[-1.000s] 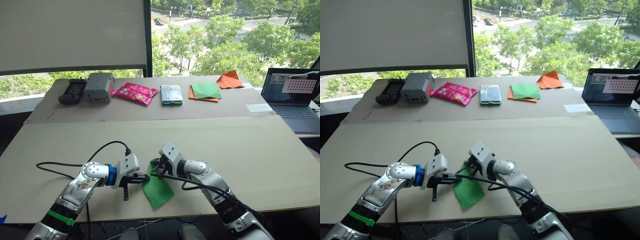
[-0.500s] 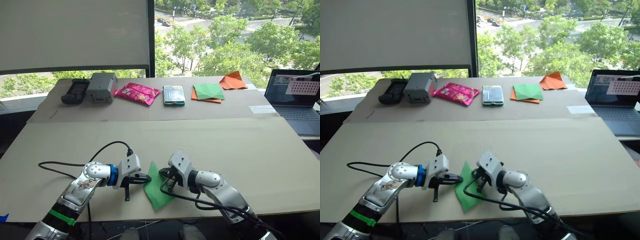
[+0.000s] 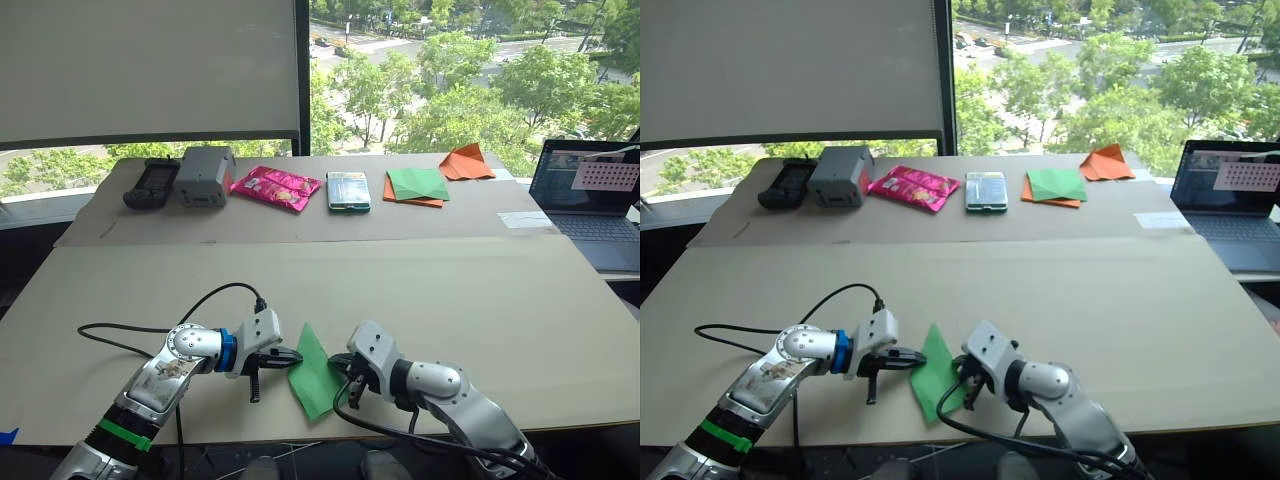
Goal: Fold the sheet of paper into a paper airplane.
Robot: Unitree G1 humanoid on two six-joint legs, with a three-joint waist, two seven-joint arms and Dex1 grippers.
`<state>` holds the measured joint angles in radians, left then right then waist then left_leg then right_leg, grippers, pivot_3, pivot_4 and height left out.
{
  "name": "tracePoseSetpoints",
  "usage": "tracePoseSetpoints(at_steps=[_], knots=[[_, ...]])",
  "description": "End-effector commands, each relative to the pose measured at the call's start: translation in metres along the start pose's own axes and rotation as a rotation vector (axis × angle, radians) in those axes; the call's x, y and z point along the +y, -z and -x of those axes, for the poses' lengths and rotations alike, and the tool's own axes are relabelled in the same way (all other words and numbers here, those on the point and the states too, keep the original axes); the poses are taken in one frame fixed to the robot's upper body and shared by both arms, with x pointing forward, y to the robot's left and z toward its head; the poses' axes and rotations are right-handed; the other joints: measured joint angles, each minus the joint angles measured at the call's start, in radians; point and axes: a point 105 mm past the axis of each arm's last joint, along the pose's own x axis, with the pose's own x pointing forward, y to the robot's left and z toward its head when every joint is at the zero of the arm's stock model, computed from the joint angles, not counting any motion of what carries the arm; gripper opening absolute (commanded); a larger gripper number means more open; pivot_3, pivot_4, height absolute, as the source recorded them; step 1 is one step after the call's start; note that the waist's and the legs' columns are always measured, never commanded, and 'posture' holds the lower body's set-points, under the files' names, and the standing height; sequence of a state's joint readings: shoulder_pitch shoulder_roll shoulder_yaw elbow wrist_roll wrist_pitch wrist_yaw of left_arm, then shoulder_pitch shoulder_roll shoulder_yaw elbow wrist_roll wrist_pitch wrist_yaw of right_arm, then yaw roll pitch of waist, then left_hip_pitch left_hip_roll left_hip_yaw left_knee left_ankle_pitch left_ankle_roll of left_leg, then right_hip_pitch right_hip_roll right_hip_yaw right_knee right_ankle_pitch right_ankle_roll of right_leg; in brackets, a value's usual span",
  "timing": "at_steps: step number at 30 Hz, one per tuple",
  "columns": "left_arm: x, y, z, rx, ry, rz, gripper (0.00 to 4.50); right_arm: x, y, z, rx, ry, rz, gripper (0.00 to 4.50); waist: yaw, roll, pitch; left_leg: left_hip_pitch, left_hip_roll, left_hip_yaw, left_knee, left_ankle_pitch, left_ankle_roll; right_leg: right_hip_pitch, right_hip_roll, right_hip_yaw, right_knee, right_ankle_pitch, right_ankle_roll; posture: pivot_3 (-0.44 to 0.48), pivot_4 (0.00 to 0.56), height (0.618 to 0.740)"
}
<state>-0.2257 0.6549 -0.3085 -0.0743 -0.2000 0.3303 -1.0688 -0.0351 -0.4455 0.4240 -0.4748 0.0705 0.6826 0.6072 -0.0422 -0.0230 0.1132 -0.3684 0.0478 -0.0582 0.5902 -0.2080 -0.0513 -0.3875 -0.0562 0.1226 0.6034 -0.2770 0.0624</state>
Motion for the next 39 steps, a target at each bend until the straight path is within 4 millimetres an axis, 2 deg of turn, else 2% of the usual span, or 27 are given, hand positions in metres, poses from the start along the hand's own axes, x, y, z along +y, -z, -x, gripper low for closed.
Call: tracePoseSetpoints(at_steps=[1,8,12,20,25,27,29,33,36,37,38,39], knots=[[-0.002,0.034,0.0,0.124,-0.016,0.08,0.02,0.021,0.041,0.007,0.167,-0.083,-0.102,0.0,0.001,0.0,0.0,0.0,0.0,0.0,0.0,0.0,0.0,0.0,0.0,0.0,-0.001,0.0,0.0,0.0,0.15,0.736],[0.0,0.034,-0.001,0.126,-0.017,0.079,0.02,0.037,0.048,0.024,0.215,-0.169,-0.061,0.0,0.002,-0.001,-0.001,-0.001,0.0,0.001,0.0,0.0,0.0,0.001,-0.002,-0.001,-0.007,0.0,0.0,0.0,0.15,0.736],[0.0,0.034,-0.001,0.125,-0.016,0.079,0.02,0.038,0.054,0.029,0.255,-0.193,-0.018,0.0,0.003,-0.002,-0.002,-0.001,0.0,0.001,0.0,-0.001,-0.001,0.001,-0.002,-0.001,-0.008,0.0,0.0,0.0,0.15,0.736],[0.002,0.035,-0.001,0.128,-0.016,0.075,0.02,0.041,0.044,0.033,0.209,-0.214,-0.007,0.0,0.005,-0.004,-0.003,-0.001,0.0,0.001,0.0,-0.001,-0.001,0.0,-0.002,-0.002,-0.008,0.0,0.0,0.0,0.15,0.736],[0.004,0.034,-0.002,0.125,-0.02,0.074,0.02,0.023,0.02,0.038,0.091,-0.142,0.007,0.0,0.006,-0.004,-0.002,-0.001,0.0,0.001,0.0,-0.001,-0.001,0.0,-0.003,-0.002,-0.008,0.0,0.0,0.0,0.15,0.736],[0.006,0.033,-0.002,0.12,-0.021,0.071,0.02,-0.005,-0.009,0.041,-0.053,-0.011,-0.023,0.0,0.006,-0.005,0.001,-0.001,0.0,0.001,0.0,-0.001,-0.001,0.0,-0.003,-0.002,-0.008,0.0,0.0,0.0,0.15,0.736],[0.006,0.032,-0.002,0.117,-0.022,0.068,0.02,-0.021,-0.032,0.046,-0.177,0.059,-0.07,0.0,0.004,-0.003,0.008,-0.001,0.001,0.001,0.0,-0.001,-0.001,-0.001,-0.002,-0.003,-0.008,0.0,0.0,0.0,0.15,0.736],[0.006,0.032,-0.002,0.114,-0.019,0.066,0.02,-0.025,-0.05,0.051,-0.265,0.078,-0.071,0.0,0.002,-0.001,0.014,-0.003,0.0,0.001,0.001,-0.001,-0.001,-0.002,-0.003,-0.002,-0.01,0.0,0.0,0.0,0.15,0.736],[0.007,0.031,-0.003,0.111,-0.02,0.065,0.02,-0.021,-0.053,0.048,-0.26,0.058,-0.054,0.0,0.003,0.002,0.016,-0.003,-0.001,-0.001,0.0,-0.001,-0.001,0.001,-0.004,-0.005,-0.009,0.0,0.0,0.0,0.15,0.736],[0.007,0.031,-0.003,0.11,-0.021,0.065,0.02,-0.02,-0.053,0.047,-0.26,0.051,-0.052,0.0,-0.006,0.003,0.019,-0.012,-0.005,-0.011,0.0,0.0,0.0,0.015,-0.01,-0.016,-0.01,0.0,0.0,0.0,0.15,0.736],[0.008,0.031,-0.003,0.109,-0.023,0.065,0.02,-0.018,-0.054,0.046,-0.266,0.042,-0.059,0.0,-0.008,0.006,0.02,-0.013,-0.019,-0.03,0.0,0.003,0.005,0.023,-0.03,-0.044,-0.008,0.0,0.001,0.0,0.15,0.736],[0.008,0.03,-0.003,0.108,-0.024,0.064,0.02,-0.018,-0.054,0.045,-0.264,0.036,-0.062,0.0,-0.008,0.008,0.021,-0.014,-0.026,-0.042,-0.002,0.008,0.013,0.031,-0.043,-0.064,-0.009,0.0,0.003,0.0,0.15,0.736]])
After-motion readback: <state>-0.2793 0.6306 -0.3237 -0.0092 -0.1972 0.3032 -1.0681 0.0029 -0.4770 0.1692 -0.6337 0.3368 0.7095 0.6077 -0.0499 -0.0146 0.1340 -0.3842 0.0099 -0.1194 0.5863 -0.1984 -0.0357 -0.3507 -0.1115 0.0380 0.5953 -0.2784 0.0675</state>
